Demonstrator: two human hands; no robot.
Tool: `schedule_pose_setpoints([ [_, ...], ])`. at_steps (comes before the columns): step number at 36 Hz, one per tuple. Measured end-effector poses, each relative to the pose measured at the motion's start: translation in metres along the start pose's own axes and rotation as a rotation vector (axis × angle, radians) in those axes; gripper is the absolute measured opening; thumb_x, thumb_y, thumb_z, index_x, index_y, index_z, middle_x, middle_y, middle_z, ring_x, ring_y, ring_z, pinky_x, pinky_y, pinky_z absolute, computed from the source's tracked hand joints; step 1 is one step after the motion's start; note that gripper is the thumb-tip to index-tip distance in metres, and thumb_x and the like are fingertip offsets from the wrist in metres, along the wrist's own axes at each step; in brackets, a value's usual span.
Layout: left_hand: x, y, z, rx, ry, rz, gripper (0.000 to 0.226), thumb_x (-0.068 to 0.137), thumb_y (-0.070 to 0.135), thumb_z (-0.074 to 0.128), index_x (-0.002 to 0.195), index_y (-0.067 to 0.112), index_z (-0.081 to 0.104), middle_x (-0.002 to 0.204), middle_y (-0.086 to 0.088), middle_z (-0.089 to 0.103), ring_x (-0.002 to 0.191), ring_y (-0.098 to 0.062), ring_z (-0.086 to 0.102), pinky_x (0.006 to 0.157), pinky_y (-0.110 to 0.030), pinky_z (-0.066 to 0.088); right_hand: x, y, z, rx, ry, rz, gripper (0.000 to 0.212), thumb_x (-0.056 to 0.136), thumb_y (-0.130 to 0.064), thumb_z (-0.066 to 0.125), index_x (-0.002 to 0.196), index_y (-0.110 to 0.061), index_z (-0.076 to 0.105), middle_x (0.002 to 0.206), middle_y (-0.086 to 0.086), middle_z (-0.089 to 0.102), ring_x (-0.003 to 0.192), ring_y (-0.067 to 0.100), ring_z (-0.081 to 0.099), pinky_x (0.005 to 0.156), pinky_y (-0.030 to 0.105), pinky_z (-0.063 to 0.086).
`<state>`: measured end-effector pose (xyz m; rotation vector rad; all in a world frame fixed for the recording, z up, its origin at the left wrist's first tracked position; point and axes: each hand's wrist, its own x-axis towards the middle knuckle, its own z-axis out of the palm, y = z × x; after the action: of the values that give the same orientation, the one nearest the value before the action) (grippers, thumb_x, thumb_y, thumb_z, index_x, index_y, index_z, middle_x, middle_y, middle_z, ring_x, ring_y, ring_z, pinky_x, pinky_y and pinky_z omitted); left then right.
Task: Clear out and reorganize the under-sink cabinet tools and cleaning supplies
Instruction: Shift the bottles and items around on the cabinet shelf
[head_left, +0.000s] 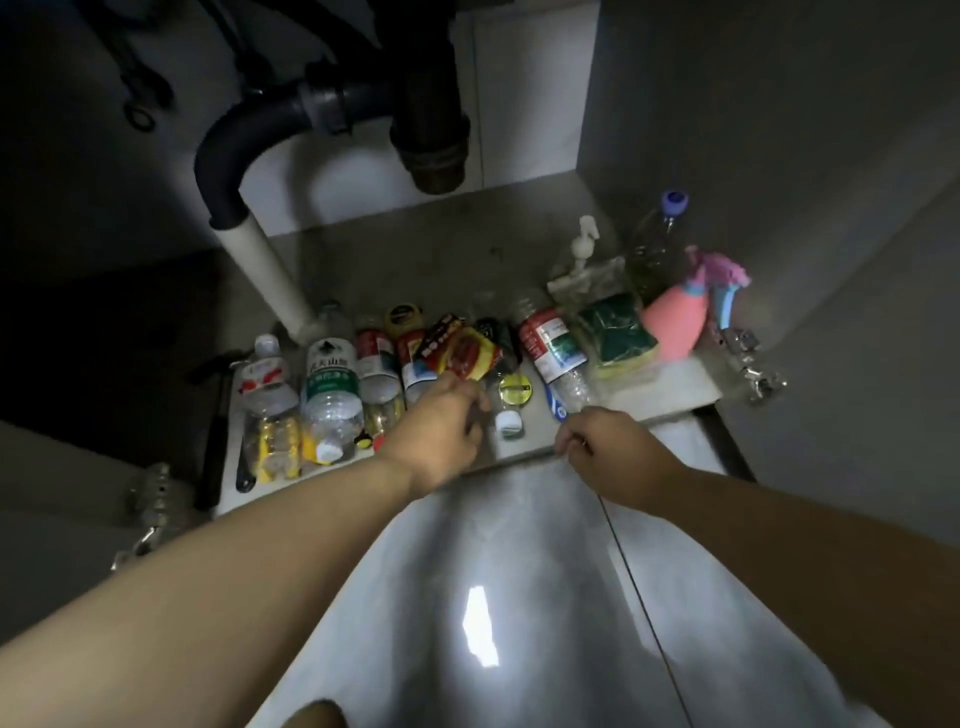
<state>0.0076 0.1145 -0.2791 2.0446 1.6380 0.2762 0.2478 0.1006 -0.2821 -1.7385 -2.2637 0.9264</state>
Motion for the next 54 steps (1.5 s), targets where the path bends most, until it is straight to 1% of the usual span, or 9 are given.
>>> schedule_pose_setpoints([
  [11,-0.05,-0.009,-0.036,-0.062,0.096,-0.157,0.015,0.089,0.014,0.063,0.096,0.027,0.059,0.109,-0.002,0.05,0.094,-0.022,0.06,0.086,-0.03,0.05,-0.027,-0.036,0.007,0.079,0.042,0.084,0.019,0.09,-0.012,0.054,0.087,-0.021,0.071,0.091,-0.006,0.069,0.085,0.013,0.064,0.083,0.036,0.057],
  [21,-0.045,-0.065,-0.076,-0.028,0.383,-0.576,0.067,0.084,0.037,0.073,0.143,0.028,0.044,0.144,-0.015,0.041,0.132,-0.039,0.044,0.106,-0.05,0.045,-0.009,-0.06,0.005,0.067,0.029,0.152,0.016,0.089,-0.021,0.062,0.103,-0.026,0.058,0.097,0.0,0.057,0.084,0.017,0.059,0.079,0.031,0.05],
  [25,-0.028,-0.089,-0.072,-0.109,0.338,-0.631,0.083,0.078,0.056,0.074,0.147,0.036,0.032,0.142,-0.018,0.045,0.132,-0.043,0.043,0.106,-0.053,0.045,0.018,-0.058,0.008,0.113,0.159,0.284,0.028,0.086,-0.024,0.068,0.107,-0.015,0.052,0.111,0.012,0.056,0.095,0.028,0.059,0.085,0.037,0.051],
  [30,-0.01,-0.107,-0.062,-0.151,0.344,-0.677,0.093,0.076,0.065,0.073,0.15,0.028,0.029,0.146,-0.017,0.045,0.133,-0.04,0.046,0.107,-0.052,0.045,0.047,-0.044,0.007,-0.068,0.327,0.347,0.065,0.086,-0.022,0.069,0.139,-0.007,0.036,0.136,0.017,0.04,0.12,0.037,0.049,0.098,0.048,0.048],
  [39,0.003,-0.112,-0.057,-0.252,0.434,-0.709,0.068,0.081,0.05,0.076,0.136,0.023,0.047,0.125,-0.007,0.066,0.112,-0.031,0.063,0.075,-0.029,0.04,0.088,-0.029,0.007,-0.257,0.308,0.298,0.076,0.088,-0.033,0.07,0.147,-0.01,0.028,0.138,0.022,0.044,0.11,0.044,0.06,0.087,0.048,0.052],
  [45,0.001,-0.118,-0.063,-0.337,0.491,-0.726,0.058,0.079,0.047,0.076,0.127,0.02,0.057,0.119,-0.008,0.069,0.107,-0.031,0.065,0.078,-0.029,0.042,0.101,-0.029,0.008,-0.329,0.323,0.324,0.08,0.083,-0.033,0.077,0.143,-0.009,0.03,0.13,0.025,0.049,0.104,0.044,0.062,0.083,0.044,0.052],
  [49,-0.012,-0.112,-0.072,-0.388,0.536,-0.72,0.049,0.078,0.049,0.074,0.116,0.023,0.061,0.099,0.001,0.066,0.083,-0.021,0.059,0.073,-0.027,0.042,0.097,-0.036,0.002,-0.264,0.379,0.351,0.076,0.078,-0.037,0.08,0.133,-0.005,0.039,0.126,0.024,0.049,0.099,0.043,0.063,0.079,0.041,0.051],
  [51,-0.021,-0.105,-0.077,-0.454,0.534,-0.687,0.044,0.076,0.049,0.074,0.11,0.023,0.064,0.093,0.003,0.068,0.081,-0.019,0.064,0.067,-0.027,0.047,0.089,-0.043,-0.004,-0.248,0.421,0.359,0.073,0.077,-0.045,0.078,0.128,-0.005,0.044,0.123,0.022,0.05,0.096,0.042,0.063,0.074,0.04,0.05],
  [54,-0.038,-0.085,-0.085,-0.602,0.519,-0.626,0.042,0.076,0.047,0.074,0.109,0.023,0.067,0.094,0.001,0.073,0.086,-0.022,0.071,0.077,-0.039,0.06,0.065,-0.052,-0.017,-0.223,0.492,0.316,0.07,0.076,-0.055,0.073,0.123,-0.009,0.05,0.117,0.017,0.053,0.096,0.039,0.062,0.073,0.04,0.05],
])
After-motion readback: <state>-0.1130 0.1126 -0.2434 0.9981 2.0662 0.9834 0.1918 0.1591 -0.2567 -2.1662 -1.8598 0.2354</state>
